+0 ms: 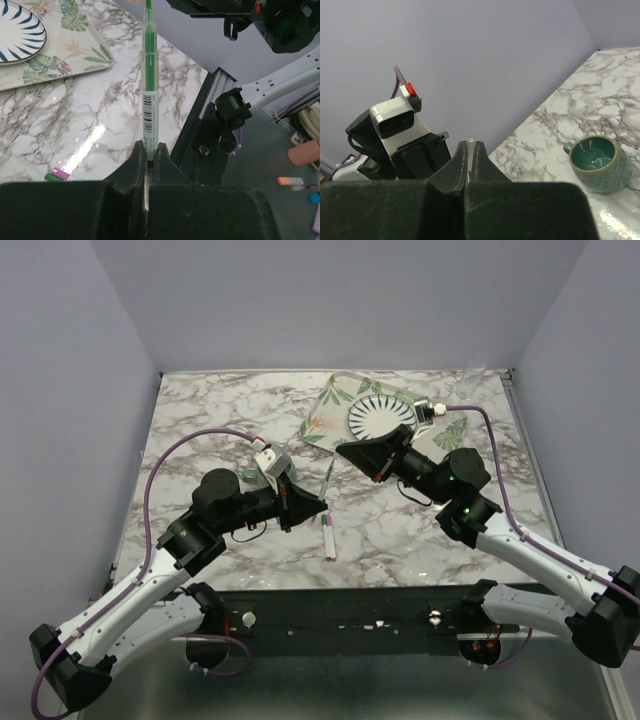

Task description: Insert the pens into the pen caps

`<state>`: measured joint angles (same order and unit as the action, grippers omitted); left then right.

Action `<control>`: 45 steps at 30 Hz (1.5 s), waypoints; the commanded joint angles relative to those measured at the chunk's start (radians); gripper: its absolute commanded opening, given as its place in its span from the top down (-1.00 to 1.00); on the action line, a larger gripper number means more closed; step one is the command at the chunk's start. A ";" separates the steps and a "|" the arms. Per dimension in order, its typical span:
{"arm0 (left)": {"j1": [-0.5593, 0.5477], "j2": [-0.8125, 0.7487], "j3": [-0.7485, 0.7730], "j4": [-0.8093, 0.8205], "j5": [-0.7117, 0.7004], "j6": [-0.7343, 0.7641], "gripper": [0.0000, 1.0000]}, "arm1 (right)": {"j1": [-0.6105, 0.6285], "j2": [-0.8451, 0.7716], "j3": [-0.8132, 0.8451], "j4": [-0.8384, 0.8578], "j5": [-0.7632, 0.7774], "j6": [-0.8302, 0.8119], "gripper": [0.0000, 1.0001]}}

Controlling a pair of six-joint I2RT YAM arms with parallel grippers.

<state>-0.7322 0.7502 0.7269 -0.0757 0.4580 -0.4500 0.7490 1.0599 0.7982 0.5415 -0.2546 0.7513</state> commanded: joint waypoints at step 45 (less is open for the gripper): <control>0.010 -0.035 -0.015 0.008 -0.045 0.025 1.00 | 0.125 -0.024 -0.034 -0.159 0.028 -0.138 0.99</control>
<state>-0.7277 0.7319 0.7155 -0.1154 0.4568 -0.4385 0.8185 1.0382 0.7887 0.5060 -0.2291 0.6758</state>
